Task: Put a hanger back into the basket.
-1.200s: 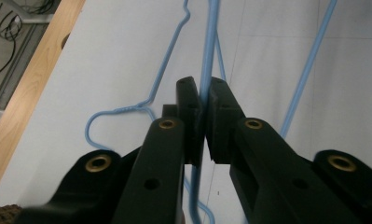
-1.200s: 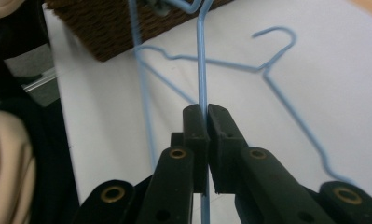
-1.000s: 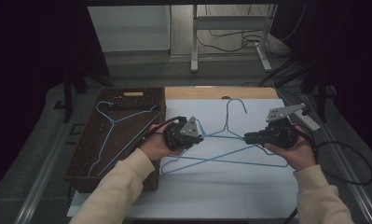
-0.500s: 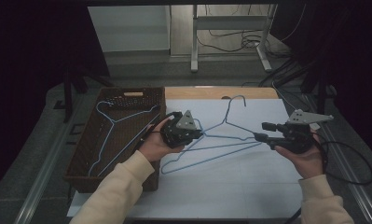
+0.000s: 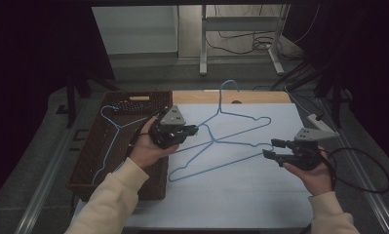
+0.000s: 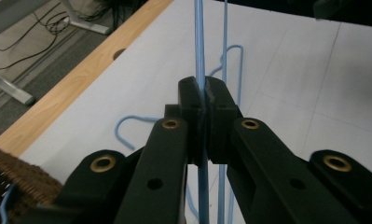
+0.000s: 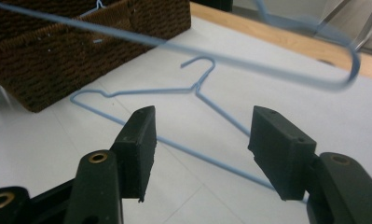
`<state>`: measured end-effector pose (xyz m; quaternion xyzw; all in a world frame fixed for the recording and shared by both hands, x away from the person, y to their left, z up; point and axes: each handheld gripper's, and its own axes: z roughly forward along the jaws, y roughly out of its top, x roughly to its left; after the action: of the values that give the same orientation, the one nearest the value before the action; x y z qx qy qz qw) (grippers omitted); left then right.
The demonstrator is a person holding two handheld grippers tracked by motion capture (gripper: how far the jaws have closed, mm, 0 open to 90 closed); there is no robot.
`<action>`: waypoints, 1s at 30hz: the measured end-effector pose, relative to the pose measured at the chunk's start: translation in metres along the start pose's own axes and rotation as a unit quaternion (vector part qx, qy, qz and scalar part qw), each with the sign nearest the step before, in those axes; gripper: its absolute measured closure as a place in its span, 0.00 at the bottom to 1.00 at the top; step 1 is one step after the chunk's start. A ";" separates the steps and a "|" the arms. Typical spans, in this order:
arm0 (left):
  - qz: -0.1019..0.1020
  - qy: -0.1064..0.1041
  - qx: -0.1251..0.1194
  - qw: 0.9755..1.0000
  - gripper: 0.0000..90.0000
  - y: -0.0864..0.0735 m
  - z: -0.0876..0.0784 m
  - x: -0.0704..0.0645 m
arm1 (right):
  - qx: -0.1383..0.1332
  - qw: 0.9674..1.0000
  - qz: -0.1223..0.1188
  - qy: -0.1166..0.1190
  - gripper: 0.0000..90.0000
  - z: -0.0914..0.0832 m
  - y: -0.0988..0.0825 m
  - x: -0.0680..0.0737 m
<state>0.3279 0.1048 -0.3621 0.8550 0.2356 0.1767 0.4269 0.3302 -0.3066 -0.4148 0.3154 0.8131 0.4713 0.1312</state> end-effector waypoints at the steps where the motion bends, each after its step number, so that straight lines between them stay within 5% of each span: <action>1: -0.005 0.000 -0.003 1.000 0.97 -0.002 -0.004 0.002 | 0.003 1.000 0.002 0.001 0.47 0.001 -0.002 0.000; 17: -0.044 0.035 -0.009 0.998 0.97 -0.029 -0.043 0.024 | 0.012 1.000 0.014 0.005 0.46 0.013 -0.020 0.003; 30: -0.080 0.070 -0.012 0.994 0.97 -0.057 -0.071 0.041 | 0.013 1.000 0.027 0.006 0.45 0.016 -0.034 0.003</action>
<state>0.3113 0.2036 -0.3638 0.8137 0.3308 0.2040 0.4322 0.3230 -0.3059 -0.4516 0.3365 0.8109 0.4661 0.1098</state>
